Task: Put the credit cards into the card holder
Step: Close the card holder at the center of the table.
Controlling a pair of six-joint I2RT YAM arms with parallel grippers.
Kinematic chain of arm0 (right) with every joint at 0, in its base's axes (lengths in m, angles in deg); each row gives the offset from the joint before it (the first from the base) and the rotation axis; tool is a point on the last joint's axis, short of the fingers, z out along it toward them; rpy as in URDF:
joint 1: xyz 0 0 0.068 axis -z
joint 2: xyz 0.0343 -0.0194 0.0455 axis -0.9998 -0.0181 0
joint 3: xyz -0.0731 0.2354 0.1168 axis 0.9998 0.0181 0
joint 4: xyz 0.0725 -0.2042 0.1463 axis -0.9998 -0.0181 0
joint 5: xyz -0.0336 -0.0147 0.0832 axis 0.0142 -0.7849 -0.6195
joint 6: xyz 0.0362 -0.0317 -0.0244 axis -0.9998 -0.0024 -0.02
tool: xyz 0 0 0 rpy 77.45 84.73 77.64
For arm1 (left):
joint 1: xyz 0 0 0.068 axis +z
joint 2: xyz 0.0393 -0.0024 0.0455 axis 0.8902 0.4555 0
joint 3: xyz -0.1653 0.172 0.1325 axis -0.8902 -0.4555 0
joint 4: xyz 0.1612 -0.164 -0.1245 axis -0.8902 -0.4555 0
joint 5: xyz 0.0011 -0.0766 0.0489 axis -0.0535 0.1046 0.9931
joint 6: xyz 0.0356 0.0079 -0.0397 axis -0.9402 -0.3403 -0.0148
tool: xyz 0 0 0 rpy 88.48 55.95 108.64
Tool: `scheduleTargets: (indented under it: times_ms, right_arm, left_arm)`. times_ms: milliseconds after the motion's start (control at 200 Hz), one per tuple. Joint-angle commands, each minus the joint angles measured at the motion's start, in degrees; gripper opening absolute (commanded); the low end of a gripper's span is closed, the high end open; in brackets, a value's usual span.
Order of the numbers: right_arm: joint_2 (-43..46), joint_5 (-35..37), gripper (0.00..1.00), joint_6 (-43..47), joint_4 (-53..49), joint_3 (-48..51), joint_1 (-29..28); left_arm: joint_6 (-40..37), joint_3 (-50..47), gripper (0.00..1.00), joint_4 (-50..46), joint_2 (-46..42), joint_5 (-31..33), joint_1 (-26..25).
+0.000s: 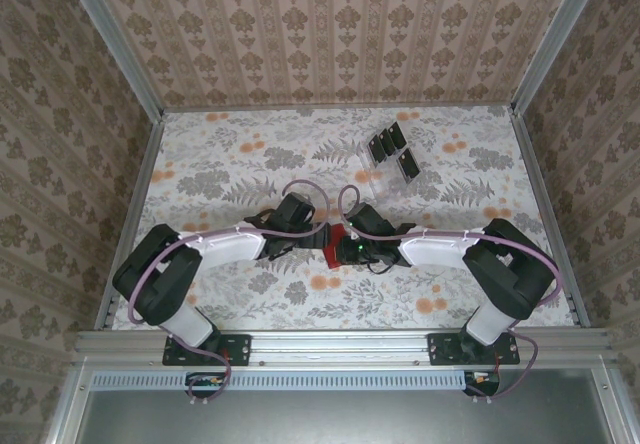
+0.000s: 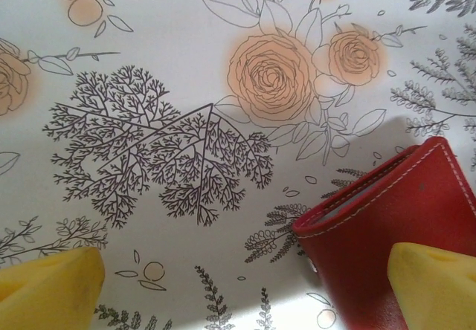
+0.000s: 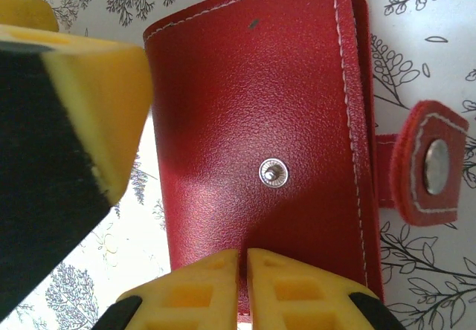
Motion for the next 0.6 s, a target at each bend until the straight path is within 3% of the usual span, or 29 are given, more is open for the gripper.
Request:
scheduleTargets:
  times_ms: [0,325,595]
  right_arm:
    - [-0.8,-0.9,0.14,-0.8,0.2,1.0,0.2]
    - [3.0,-1.8,0.15,-0.4,-3.1,-0.9,0.5]
    - [15.5,4.9,0.30,2.8,-18.6,-6.9,4.0]
  left_arm:
    - [0.0,1.3,1.00,0.6,1.7,0.7,-0.1]
    - [0.6,4.7,1.00,-7.2,6.3,5.6,0.1]
    - [1.3,3.7,1.00,-6.5,7.7,5.2,0.2]
